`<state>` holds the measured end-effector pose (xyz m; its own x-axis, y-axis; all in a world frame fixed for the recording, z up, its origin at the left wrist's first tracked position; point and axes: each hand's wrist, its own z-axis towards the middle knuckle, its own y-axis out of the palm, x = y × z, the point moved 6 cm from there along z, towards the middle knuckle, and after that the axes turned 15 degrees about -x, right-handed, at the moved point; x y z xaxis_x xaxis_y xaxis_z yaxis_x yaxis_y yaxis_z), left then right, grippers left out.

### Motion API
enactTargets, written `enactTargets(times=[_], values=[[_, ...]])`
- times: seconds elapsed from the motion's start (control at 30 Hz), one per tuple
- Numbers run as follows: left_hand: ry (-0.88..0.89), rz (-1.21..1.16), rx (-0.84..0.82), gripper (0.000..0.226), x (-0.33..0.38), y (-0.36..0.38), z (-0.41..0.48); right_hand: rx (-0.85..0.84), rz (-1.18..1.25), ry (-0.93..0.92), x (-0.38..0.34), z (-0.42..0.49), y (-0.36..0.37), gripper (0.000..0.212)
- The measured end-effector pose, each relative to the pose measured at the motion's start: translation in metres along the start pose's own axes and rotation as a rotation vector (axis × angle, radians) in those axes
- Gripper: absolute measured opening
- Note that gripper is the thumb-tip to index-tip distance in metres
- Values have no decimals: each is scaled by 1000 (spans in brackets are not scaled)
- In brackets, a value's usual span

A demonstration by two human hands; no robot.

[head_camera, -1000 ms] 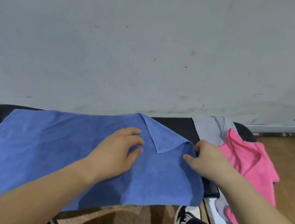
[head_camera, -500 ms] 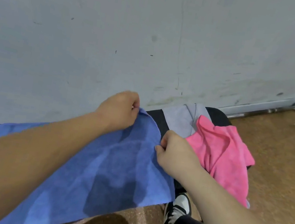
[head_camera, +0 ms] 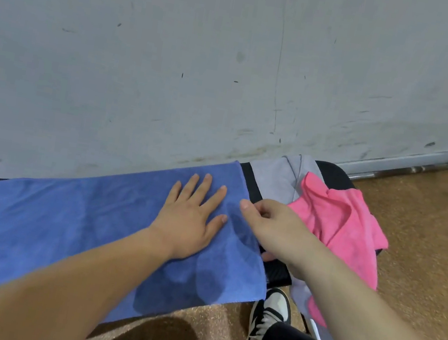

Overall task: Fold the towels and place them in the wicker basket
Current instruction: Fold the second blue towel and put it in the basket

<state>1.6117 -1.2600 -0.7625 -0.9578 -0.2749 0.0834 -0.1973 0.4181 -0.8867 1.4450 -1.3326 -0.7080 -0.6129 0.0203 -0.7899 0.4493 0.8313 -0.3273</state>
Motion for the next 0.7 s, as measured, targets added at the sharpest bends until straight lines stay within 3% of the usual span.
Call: enactTargets(times=[0.1, 0.2, 0.27, 0.33, 0.37, 0.43, 0.5, 0.7], values=[[0, 31, -25, 73, 0, -6, 1, -25, -2, -1, 3, -3, -3, 17], [14, 44, -28, 67, 5, -19, 2, -82, -22, 21, 8, -1, -2, 38], [56, 5, 101, 56, 14, -38, 3, -87, -81, 24, 8, 0, -2, 34], [77, -113, 246, 42, 29, -59, 5, -100, -144, 58, 11, 0, -2, 15], [55, -203, 256, 39, 35, -66, 10, -124, -171, 82, 12, 0, -1, 21], [-28, -319, 164, 43, 46, -67, 26, -195, -202, 139, 15, -3, 4, 32], [-89, -281, 86, 45, 53, -62, 42, -236, -247, 158, 18, -4, 8, 36], [-194, -362, 82, 15, 48, -73, 56, -195, -266, 38, 16, -4, 2, 22]])
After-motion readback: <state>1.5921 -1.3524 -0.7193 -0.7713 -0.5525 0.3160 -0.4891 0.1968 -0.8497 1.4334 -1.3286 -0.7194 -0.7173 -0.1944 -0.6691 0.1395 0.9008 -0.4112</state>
